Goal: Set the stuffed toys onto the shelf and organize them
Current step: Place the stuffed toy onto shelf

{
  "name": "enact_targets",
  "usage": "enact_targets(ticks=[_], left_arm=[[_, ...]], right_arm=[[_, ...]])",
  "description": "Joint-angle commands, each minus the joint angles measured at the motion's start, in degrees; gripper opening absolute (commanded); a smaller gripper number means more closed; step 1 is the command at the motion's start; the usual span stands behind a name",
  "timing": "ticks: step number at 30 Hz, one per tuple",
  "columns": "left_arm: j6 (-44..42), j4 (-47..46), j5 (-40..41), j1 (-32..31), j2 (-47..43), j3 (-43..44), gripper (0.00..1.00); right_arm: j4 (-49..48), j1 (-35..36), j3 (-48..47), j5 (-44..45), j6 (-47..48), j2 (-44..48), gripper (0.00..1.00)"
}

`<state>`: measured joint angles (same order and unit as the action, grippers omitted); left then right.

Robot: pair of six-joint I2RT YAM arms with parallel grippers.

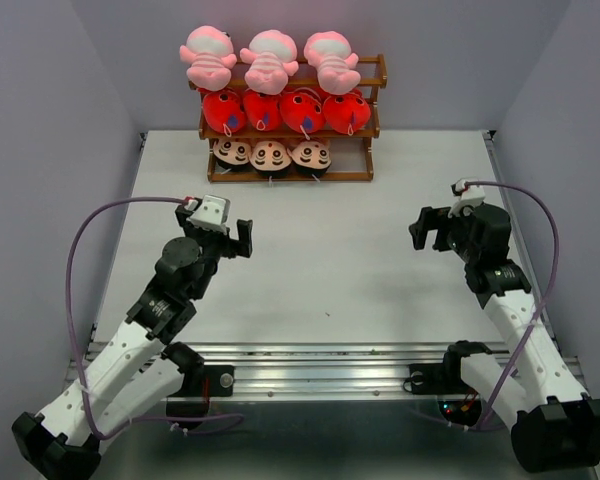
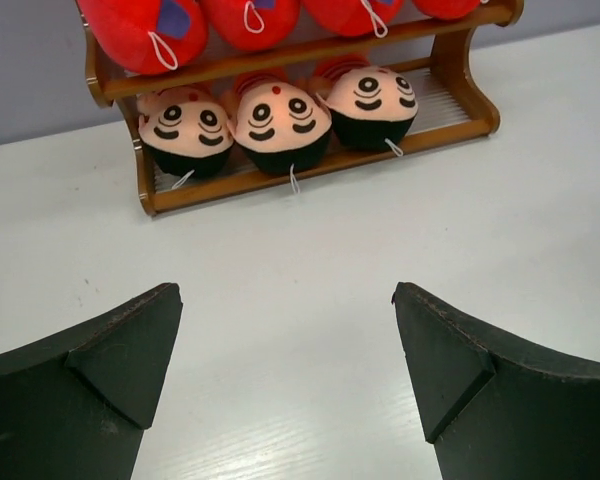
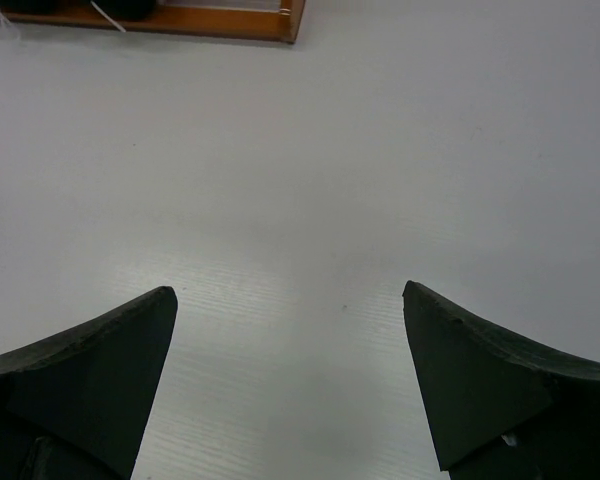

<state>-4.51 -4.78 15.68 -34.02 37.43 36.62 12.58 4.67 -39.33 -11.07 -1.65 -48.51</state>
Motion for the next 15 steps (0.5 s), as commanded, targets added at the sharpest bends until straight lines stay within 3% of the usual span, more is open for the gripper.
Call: enact_targets(ticks=[1,7,15], left_arm=[[-1.8,1.2,2.2,0.1,-4.5,-1.2,0.99],[-1.6,0.4,3.2,0.1,-7.9,-2.2,0.99],[-1.6,1.2,0.5,0.1,-5.2,-1.6,0.99]], right_arm=[[-4.3,-1.2,-1.3,5.4,-3.2,-0.1,1.00],[-4.8,-3.1,-1.3,6.8,-4.2,0.0,1.00],[-4.8,-4.2,-0.8,4.1,-4.2,0.3,1.00]])
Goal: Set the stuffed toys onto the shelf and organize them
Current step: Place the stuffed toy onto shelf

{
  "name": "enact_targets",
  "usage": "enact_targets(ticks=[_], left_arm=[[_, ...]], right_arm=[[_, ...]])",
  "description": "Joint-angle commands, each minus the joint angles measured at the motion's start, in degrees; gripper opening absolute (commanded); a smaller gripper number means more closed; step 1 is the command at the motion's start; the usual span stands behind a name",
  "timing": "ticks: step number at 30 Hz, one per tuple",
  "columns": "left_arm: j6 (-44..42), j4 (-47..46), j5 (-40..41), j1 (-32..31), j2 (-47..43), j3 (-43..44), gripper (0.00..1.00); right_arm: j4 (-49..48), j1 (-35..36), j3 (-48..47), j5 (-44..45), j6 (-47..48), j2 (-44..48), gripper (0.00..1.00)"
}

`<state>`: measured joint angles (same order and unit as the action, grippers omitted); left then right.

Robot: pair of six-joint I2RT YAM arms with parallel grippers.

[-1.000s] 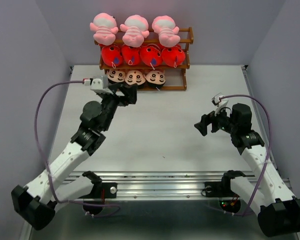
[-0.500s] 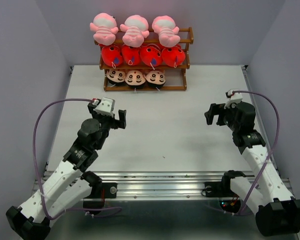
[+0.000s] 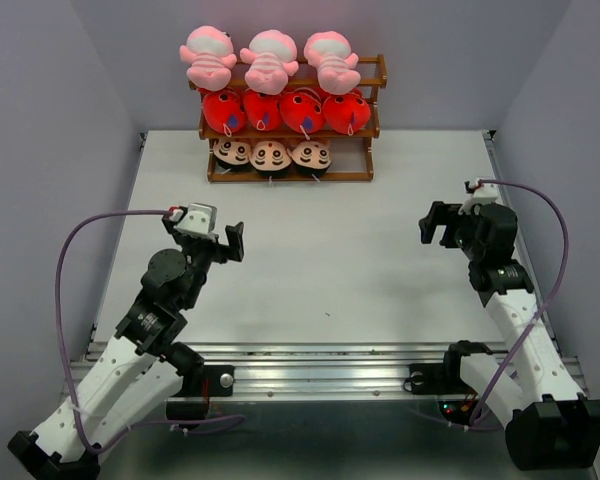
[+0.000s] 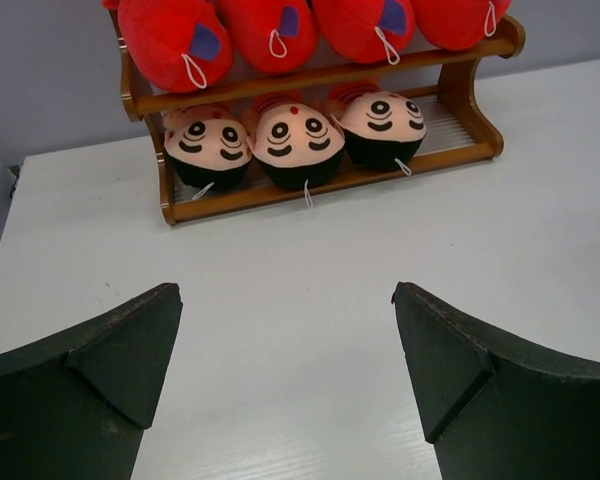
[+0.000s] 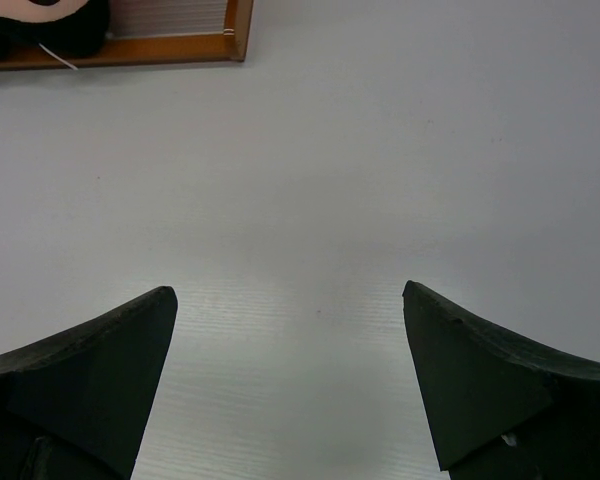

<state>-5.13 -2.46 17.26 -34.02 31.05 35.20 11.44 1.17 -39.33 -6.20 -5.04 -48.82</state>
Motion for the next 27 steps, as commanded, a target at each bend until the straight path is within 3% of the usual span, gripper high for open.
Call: enact_targets(ticks=[1,27], left_arm=[[-1.0,-1.1,-1.2,0.0,1.5,0.0,0.99],[-1.4,-1.0,-0.6,0.1,2.9,-0.2,0.99]], right_arm=[[-3.6,-0.7,-0.9,-0.7,-0.9,0.6,1.00],[-4.3,-2.8,-0.7,0.5,-2.1,0.9,1.00]])
